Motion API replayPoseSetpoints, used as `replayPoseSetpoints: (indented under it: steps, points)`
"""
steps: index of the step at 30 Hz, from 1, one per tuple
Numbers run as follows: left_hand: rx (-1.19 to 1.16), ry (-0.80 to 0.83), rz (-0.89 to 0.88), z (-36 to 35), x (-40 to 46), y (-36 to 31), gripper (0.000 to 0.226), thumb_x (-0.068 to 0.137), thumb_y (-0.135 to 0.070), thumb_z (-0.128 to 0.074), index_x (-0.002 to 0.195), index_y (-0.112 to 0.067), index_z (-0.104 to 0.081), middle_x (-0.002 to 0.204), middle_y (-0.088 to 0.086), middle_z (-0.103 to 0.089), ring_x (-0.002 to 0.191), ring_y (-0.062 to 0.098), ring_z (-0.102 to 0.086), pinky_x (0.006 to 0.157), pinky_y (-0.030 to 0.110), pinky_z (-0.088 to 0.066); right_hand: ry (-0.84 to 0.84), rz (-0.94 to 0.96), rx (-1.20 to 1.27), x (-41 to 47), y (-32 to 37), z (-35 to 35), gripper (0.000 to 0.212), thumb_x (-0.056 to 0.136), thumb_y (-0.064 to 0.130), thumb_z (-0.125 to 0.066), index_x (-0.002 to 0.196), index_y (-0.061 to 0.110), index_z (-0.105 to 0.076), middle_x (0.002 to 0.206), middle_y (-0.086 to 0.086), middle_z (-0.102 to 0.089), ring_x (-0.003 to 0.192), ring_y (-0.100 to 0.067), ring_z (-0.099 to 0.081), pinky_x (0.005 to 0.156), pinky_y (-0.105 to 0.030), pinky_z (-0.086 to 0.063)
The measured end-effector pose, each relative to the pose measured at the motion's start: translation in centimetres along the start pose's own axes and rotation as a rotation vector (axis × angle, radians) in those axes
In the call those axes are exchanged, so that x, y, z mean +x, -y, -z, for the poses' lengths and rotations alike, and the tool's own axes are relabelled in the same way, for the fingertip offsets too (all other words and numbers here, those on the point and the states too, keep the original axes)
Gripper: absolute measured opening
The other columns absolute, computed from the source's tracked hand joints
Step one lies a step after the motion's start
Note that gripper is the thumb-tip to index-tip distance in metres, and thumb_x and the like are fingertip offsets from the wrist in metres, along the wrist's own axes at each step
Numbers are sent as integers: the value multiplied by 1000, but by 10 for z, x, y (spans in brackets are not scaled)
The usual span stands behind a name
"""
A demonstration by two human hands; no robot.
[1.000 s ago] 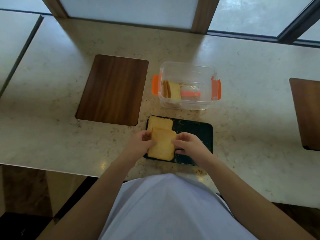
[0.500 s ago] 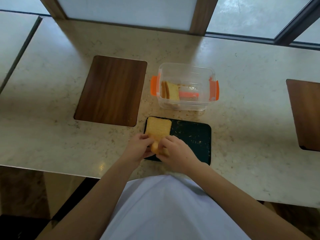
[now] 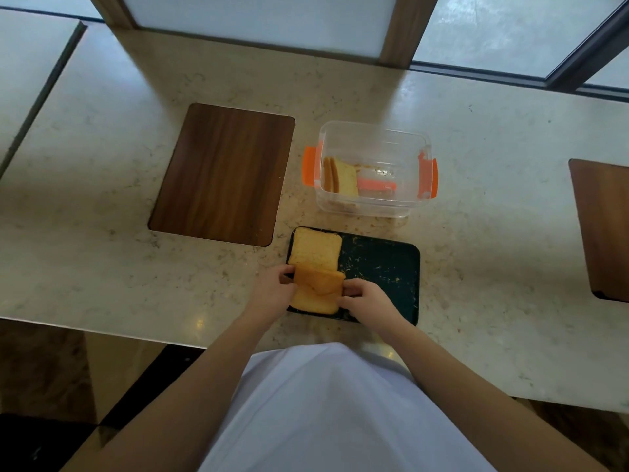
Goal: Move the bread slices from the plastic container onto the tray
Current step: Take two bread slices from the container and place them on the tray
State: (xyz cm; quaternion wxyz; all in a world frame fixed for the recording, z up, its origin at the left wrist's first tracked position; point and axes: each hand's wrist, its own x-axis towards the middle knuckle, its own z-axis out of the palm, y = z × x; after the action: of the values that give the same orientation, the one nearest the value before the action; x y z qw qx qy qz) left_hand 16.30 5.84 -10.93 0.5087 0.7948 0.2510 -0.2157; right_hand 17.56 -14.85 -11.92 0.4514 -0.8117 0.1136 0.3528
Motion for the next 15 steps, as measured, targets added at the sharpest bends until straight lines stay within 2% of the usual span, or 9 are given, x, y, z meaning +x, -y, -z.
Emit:
replayPoseSetpoints:
  steps: [2, 4, 6, 12, 15]
  points:
    - [106, -42, -50, 0, 1, 2, 41, 91, -5, -60, 131, -11, -59, 98, -4, -60, 88, 10, -58, 63, 13, -37, 20, -4, -22, 0, 2, -4, 49, 90, 21, -69, 138, 18, -57, 113, 8, -62, 103, -12, -62, 87, -29, -54]
    - [221, -82, -89, 0, 1, 4, 36, 90, -6, -60, 126, -8, -59, 98, 0, -63, 80, 6, -54, 63, 18, -38, 28, -3, -32, 0, 3, -8, 51, 91, 21, -70, 139, 17, -55, 112, 9, -61, 102, -11, -62, 85, -26, -52]
    - [330, -94, -140, -1, 0, 4, 31, 90, -9, -61, 121, -7, -61, 102, 6, -66, 81, 13, -57, 69, 26, -43, 29, 6, -50, 0, 3, -10, 51, 90, 22, -70, 138, 17, -56, 110, 11, -61, 98, -8, -61, 81, -22, -50]
    - [517, -64, -201, -2, -1, 3, 34, 92, -15, -62, 124, -6, -59, 115, 11, -63, 98, 23, -58, 82, 35, -49, 36, -3, -107, 2, 4, -12, 59, 91, 24, -69, 145, 15, -48, 131, -1, -60, 107, -13, -58, 82, -22, -46]
    - [583, -62, -209, -1, -3, 2, 26, 93, -15, -59, 117, -7, -58, 111, 12, -63, 93, 24, -57, 78, 35, -47, 44, 1, -154, 3, 7, -13, 59, 91, 26, -67, 146, 15, -47, 132, -2, -60, 103, -11, -56, 79, -19, -43]
